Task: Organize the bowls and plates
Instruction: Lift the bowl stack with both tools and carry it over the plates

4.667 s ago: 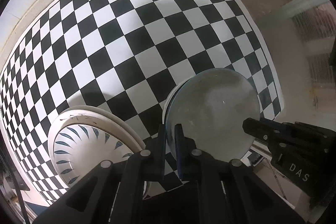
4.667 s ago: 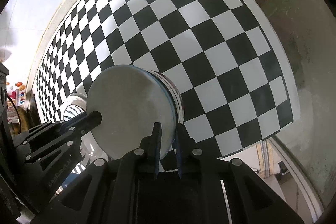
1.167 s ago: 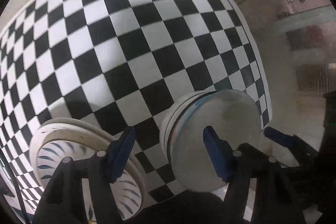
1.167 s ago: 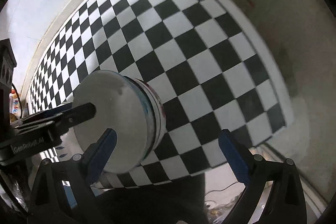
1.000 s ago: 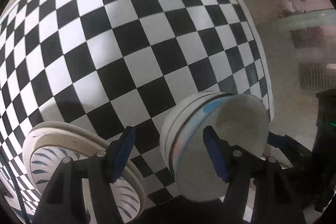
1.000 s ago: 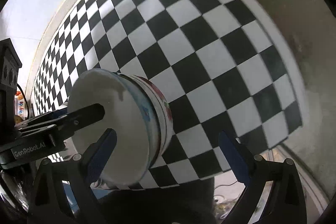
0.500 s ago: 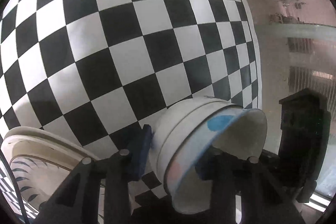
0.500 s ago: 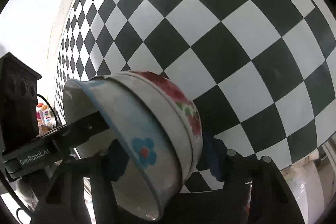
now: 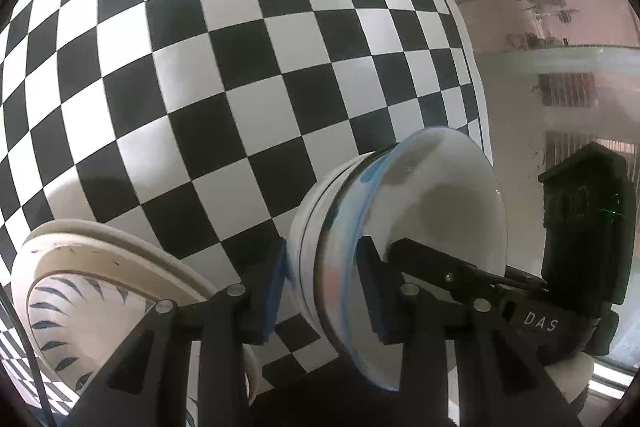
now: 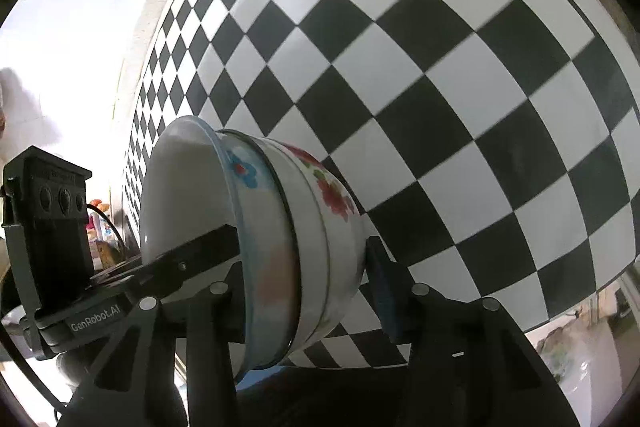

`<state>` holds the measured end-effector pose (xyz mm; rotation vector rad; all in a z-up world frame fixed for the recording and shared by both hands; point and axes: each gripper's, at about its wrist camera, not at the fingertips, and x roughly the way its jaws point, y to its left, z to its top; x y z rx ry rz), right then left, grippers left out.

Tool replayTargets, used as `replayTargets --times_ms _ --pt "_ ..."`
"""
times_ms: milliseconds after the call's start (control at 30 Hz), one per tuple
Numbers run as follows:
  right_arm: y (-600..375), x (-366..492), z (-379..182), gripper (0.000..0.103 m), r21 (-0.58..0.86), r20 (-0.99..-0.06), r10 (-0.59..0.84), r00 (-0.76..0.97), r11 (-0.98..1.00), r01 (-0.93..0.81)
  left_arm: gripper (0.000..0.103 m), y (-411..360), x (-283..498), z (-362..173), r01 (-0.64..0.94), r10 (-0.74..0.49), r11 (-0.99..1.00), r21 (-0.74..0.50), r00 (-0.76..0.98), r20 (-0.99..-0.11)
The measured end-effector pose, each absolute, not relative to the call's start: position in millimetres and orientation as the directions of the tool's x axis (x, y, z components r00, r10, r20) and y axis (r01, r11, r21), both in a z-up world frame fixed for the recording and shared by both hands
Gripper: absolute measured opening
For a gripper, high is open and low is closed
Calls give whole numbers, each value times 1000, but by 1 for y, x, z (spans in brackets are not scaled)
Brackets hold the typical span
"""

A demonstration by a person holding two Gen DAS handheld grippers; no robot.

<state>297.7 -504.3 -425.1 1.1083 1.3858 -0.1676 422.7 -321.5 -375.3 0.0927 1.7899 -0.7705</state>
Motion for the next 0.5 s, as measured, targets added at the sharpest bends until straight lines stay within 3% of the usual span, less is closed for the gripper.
replayTargets --times_ms 500 --pt "-445 350 -367 48 570 -814 512 275 609 552 32 -247 435 -312 389 -374 807 -444 -246 -894"
